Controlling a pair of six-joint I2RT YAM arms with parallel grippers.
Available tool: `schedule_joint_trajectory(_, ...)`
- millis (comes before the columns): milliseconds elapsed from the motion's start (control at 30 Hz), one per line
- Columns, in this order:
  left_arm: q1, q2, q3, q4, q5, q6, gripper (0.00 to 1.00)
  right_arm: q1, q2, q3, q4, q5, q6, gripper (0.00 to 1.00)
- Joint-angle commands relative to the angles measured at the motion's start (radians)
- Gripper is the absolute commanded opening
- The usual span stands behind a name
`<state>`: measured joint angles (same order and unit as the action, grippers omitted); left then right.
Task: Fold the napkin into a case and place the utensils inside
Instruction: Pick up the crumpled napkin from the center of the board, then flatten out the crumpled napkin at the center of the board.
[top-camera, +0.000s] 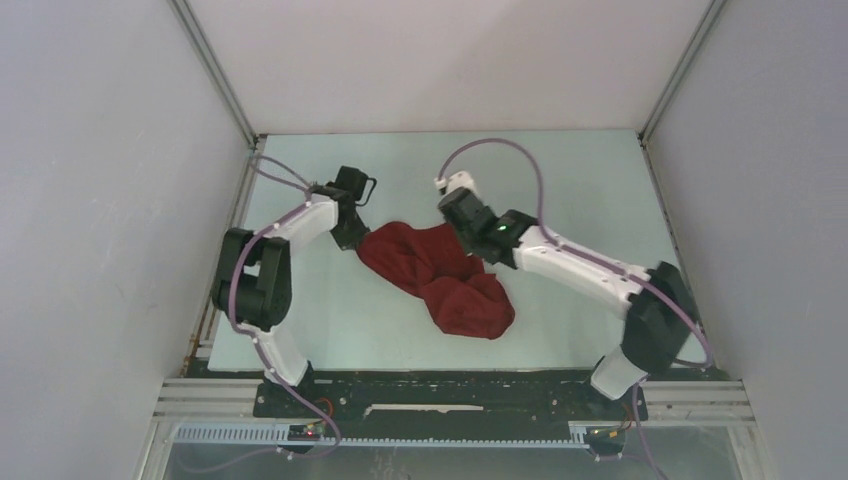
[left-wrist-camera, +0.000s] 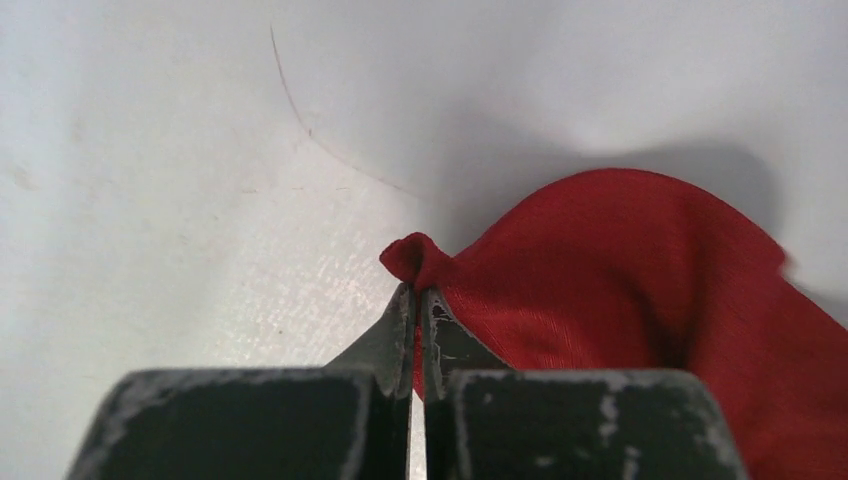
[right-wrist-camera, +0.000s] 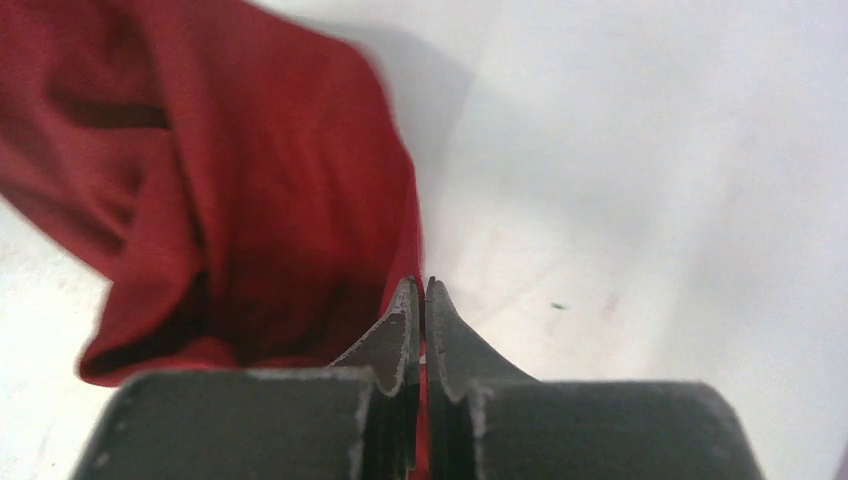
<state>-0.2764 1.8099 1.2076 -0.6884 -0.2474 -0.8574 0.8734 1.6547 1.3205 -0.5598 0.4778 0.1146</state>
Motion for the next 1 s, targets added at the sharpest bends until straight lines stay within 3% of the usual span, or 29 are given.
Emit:
schedule_joint_trajectory(0,-0.008,-0.287,0.12,0.015,-0.116,0.204,0.0,-0.086,-0.266,0.007,-0.109,0.138,0.065,0.0)
schedule_joint_trajectory(167,-0.053,-0.636,0.14,0.124,-0.113,0.366,0.0,-0.071,-0.581,0.02,-0.098,0.184,-0.05,0.0)
schedule_joint_trajectory(333,-0.133,-0.923,0.159,0.266,-0.127,0.499,0.0,0.079,-0.794,0.102,-0.019,0.222,-0.203,0.0)
schedule_joint_trajectory(500,-0.142,-1.012,0.25,0.285,-0.048,0.542,0.0,0.239,-0.874,0.149,0.058,0.236,-0.291,0.0)
schedule_joint_trajectory(600,-0.144,-1.002,0.292,0.293,-0.044,0.539,0.0,0.258,-0.874,0.142,0.137,0.281,-0.331,0.0)
schedule_joint_trajectory(667,-0.144,-0.963,0.316,0.303,-0.052,0.529,0.0,0.252,-0.851,0.124,0.241,0.4,-0.386,0.0)
schedule_joint_trajectory(733,-0.144,-0.894,0.353,0.293,-0.091,0.499,0.0,0.182,-0.808,0.113,0.383,0.521,-0.462,0.0)
schedule_joint_trajectory(800,-0.144,-0.803,0.395,0.283,-0.136,0.477,0.0,0.005,-0.733,0.159,0.315,0.5,-0.393,0.0)
schedule_joint_trajectory(867,-0.143,-0.67,0.469,0.265,-0.188,0.46,0.0,-0.253,-0.656,0.247,0.112,0.319,-0.19,0.0)
schedule_joint_trajectory(967,-0.138,-0.46,0.598,0.233,-0.219,0.466,0.0,-0.587,-0.515,0.308,-0.021,-0.022,0.027,0.0)
